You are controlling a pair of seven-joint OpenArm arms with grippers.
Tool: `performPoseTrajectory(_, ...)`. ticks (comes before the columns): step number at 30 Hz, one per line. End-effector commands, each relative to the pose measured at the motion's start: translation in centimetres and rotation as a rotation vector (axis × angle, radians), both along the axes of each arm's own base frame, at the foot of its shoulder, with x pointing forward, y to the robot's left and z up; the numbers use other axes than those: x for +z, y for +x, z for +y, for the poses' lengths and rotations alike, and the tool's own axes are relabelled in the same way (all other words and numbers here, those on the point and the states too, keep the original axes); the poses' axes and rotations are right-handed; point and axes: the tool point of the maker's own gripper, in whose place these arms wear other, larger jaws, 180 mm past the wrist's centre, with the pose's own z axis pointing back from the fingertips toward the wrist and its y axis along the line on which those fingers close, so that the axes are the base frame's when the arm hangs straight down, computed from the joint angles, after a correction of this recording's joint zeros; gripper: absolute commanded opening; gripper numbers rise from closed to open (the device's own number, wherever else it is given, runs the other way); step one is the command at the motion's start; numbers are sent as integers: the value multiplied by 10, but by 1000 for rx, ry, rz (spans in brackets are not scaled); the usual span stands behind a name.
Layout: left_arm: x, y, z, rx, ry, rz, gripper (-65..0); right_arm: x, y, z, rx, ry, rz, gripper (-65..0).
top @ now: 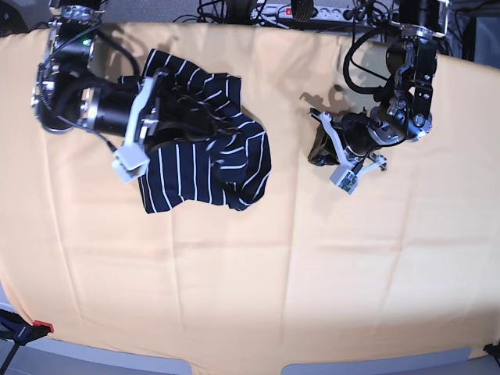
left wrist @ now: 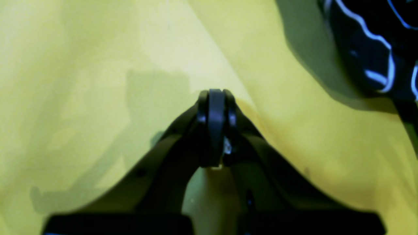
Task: Fold the T-shirt properly
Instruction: 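Lift the shirt end with the right gripper and fold it over the stack, then grasp the folded shirt with both grippers and rotate it on the table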
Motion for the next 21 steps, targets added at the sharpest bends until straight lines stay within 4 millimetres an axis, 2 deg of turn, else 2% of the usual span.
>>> performPoseTrajectory(1, -8, -8, 6, -18, 52, 41, -650, 13, -1, 7, 26, 43, -33, -650)
performPoseTrajectory(4, -6, -5, 6, -18, 52, 33, -650, 9, -14, 26, 107, 40, -17, -650)
performPoseTrajectory(7, -4, -1, 9, -18, 67, 25, -650, -6, -24, 38, 164, -33, 1, -650)
performPoseTrajectory(8, -3, -1, 12, -21, 76, 20, -650, -7, -28, 42, 186, -36, 5, -591)
performPoseTrajectory(11, 8, 2, 19, -37, 104, -17, -650, -3, -38, 53, 237, 0, 11, -299)
performPoseTrajectory(12, 14, 3, 19, -45, 111, -36, -650, 1, -41, 57, 254, 23, 13, -241)
performPoseTrajectory(16, 41, 6, 15, -82, 125, -121, -650, 11, -41, 62, 282, 61, -6, -228)
performPoseTrajectory(21, 68, 4, 2, -125, 101, -197, -650, 31, -15, 53, 240, 42, -111, -231)
